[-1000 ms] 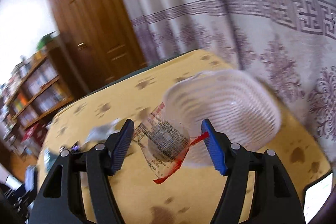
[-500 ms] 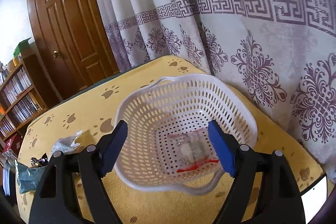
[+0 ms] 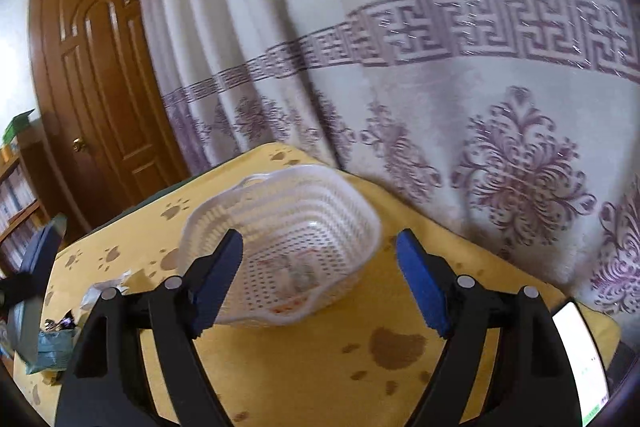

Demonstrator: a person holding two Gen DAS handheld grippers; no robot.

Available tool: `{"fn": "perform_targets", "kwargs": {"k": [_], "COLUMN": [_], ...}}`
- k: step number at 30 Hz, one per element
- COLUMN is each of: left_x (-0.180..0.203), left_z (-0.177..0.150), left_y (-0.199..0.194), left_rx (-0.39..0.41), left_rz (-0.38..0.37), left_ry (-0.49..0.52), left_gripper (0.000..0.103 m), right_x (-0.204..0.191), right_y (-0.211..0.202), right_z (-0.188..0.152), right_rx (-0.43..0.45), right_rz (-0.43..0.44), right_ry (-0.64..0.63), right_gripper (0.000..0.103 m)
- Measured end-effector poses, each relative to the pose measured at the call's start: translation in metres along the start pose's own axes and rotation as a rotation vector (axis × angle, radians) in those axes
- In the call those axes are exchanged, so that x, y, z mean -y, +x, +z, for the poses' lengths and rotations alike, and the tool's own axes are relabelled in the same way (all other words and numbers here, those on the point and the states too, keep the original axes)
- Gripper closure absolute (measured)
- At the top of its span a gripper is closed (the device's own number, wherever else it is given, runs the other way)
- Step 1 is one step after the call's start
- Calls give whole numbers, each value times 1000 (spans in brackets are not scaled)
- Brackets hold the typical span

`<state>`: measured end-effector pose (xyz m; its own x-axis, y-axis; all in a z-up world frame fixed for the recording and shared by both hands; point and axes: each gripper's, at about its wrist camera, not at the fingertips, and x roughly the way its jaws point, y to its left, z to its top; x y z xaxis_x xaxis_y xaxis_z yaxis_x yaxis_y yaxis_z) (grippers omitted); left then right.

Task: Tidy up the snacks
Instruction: 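Drop the clear packet into the white basket with right tool while left tool carries the bar, then lower the blue bar package into the white basket and open left tool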

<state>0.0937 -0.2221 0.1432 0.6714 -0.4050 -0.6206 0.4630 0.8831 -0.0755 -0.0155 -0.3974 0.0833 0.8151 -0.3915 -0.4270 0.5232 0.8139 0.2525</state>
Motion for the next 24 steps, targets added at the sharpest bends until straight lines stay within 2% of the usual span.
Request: {"fn": "perform_targets", "kwargs": {"k": [6, 9, 12, 15, 19, 21, 24], "left_x": [29, 43, 42, 27, 9, 8, 10], "left_z": [33, 41, 38, 22, -3, -18, -33], "left_y": [32, 43, 48, 61, 82, 93, 104], "left_rx": [5, -2, -6, -57, -146, -179, -216], "left_rz": [-113, -141, -117, -74, -48, -13, -6], "left_ry": [7, 28, 24, -20, -104, -113, -107], "left_gripper": [52, 52, 51, 38, 30, 30, 30], "right_x": [14, 20, 24, 29, 29, 28, 28], "right_y": [0, 1, 1, -1, -4, -4, -4], "right_z": [-2, -5, -5, -4, -4, -4, -4], "right_rx": [8, 5, 10, 17, 24, 23, 18], "right_rz": [-31, -42, -58, -59, -54, -54, -54], "right_ry": [38, 48, 52, 82, 86, 87, 93], "right_gripper": [22, 22, 22, 22, 22, 22, 22]}}
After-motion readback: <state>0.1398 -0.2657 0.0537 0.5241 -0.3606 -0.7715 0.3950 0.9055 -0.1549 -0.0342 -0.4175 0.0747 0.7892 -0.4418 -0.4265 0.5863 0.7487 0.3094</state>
